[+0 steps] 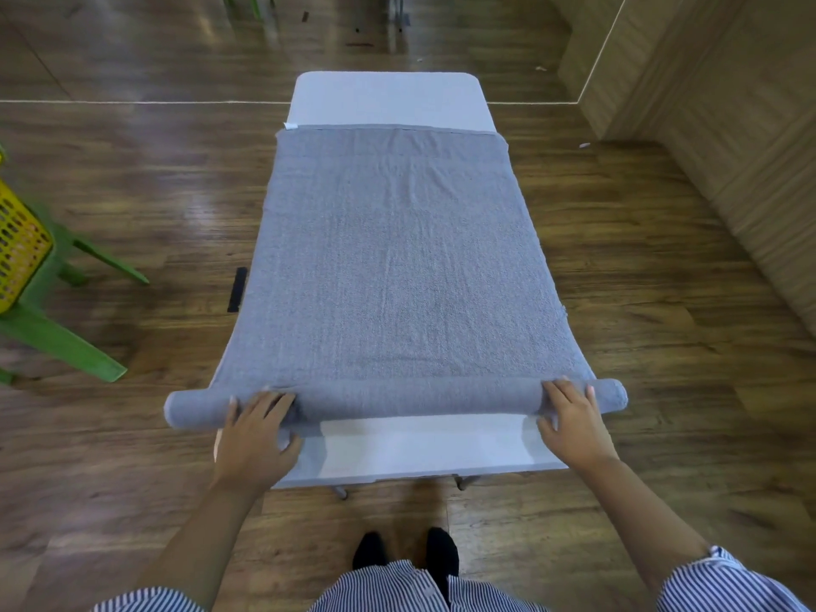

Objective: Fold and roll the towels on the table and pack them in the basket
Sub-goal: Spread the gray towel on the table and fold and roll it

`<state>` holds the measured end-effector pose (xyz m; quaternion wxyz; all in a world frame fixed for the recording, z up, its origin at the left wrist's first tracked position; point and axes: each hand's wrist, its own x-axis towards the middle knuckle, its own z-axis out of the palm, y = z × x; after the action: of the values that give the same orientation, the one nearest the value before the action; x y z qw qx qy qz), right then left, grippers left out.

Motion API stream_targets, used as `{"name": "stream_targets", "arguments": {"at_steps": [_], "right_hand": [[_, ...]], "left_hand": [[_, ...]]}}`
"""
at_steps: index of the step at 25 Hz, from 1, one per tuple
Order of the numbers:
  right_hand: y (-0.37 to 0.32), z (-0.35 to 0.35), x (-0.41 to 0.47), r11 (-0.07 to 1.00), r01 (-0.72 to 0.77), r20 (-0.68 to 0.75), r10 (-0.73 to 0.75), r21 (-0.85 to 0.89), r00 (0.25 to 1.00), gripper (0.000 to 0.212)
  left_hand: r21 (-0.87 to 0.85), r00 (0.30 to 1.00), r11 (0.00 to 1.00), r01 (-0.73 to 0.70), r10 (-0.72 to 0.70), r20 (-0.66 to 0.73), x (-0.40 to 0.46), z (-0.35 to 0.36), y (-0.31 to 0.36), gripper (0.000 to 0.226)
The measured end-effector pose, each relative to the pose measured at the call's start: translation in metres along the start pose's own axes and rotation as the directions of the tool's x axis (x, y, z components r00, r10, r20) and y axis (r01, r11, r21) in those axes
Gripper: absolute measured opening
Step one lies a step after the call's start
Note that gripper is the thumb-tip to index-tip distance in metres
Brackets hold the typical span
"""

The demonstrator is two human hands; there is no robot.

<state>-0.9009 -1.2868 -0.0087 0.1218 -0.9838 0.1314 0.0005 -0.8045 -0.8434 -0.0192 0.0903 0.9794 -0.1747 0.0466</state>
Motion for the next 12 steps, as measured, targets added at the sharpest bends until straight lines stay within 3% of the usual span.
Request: {"name": "stream_targets", "arguments": {"at_steps": [3,8,12], "right_hand": [[0.001,-0.003,0.004,0.999,-0.032,0.034,0.031,0.023,0.999,0.048],[0.001,-0.006,0.004,1.0,-0.021,0.004,0.021,-0.002,1.0,0.02],[-0.003,-0.014,0.01,0.997,-0.029,0.039,0.032,-0.065,0.999,0.019]], "left_hand": [[-0.007,0.998,1.0,0.009,-0.009,0.062,0.004,-0.005,-0.004,0.044],[0.036,0.999,0.999,-0.036,0.035,0.034,-0.003,-0.015,-0.002,0.045],[0.051,0.999,0.997,-0.052,0.052,0.0,0.0,-0.019,-0.006,0.044]]}}
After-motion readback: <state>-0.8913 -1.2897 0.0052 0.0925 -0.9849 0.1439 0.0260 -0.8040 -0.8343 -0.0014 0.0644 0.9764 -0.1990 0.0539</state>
